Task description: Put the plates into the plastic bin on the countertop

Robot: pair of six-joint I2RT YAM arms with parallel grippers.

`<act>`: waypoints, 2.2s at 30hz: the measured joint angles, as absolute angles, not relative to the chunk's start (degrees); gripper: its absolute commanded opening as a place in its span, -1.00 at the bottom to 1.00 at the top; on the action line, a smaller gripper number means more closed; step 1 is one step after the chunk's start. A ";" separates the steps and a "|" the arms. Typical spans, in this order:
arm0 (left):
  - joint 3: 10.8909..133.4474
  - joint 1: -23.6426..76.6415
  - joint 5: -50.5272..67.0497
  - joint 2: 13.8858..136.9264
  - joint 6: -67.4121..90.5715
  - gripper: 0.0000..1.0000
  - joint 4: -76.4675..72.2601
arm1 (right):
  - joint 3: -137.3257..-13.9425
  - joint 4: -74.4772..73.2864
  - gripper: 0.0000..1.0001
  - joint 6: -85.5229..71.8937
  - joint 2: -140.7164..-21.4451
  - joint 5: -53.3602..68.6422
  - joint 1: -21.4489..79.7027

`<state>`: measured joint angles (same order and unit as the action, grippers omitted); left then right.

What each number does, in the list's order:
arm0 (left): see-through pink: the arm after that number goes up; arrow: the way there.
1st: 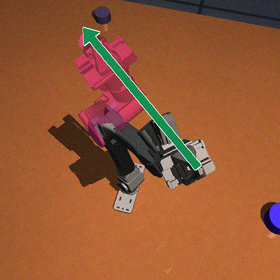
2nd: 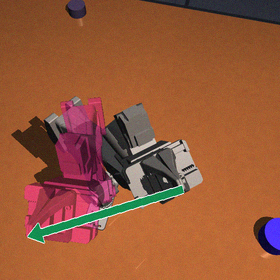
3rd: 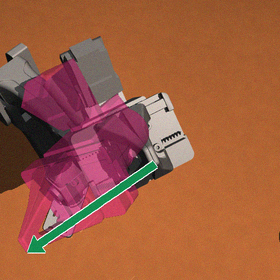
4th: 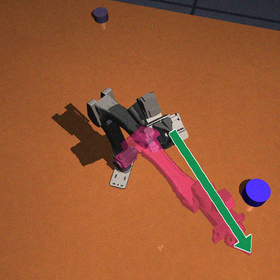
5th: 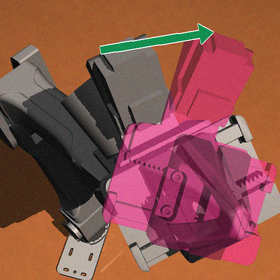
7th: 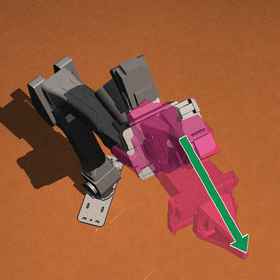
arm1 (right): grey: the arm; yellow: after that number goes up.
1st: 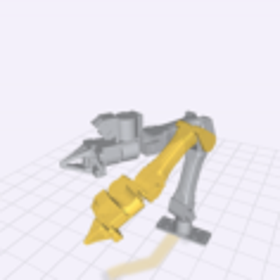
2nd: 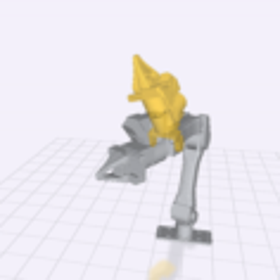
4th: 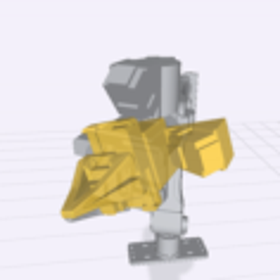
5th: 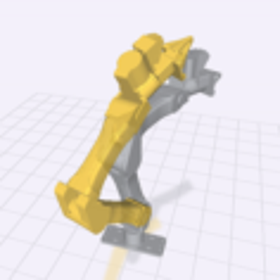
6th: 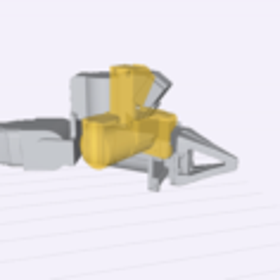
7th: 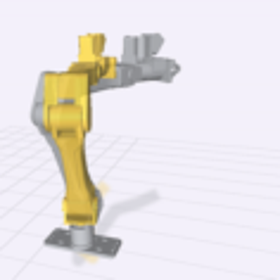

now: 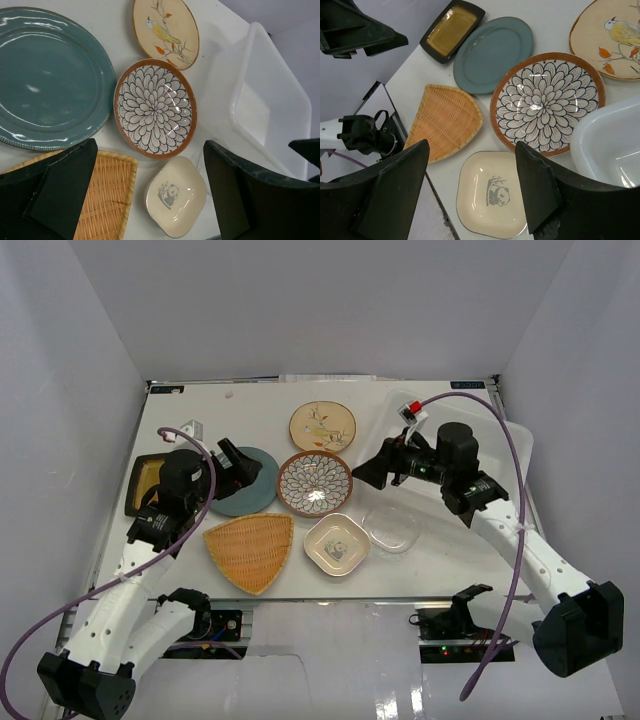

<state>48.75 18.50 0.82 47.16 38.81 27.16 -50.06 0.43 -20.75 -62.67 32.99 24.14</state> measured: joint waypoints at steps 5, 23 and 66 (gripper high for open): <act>47.66 18.50 -7.38 46.37 40.62 0.96 27.18 | -49.69 1.45 0.51 -20.78 -62.70 31.70 29.21; 31.00 -16.60 -7.53 47.90 49.39 0.75 23.38 | -44.93 0.71 0.50 -18.81 -58.48 27.99 34.20; 18.28 -30.15 11.49 63.13 68.77 -1.00 -23.92 | -50.06 -0.05 0.57 -17.78 -70.87 30.55 35.55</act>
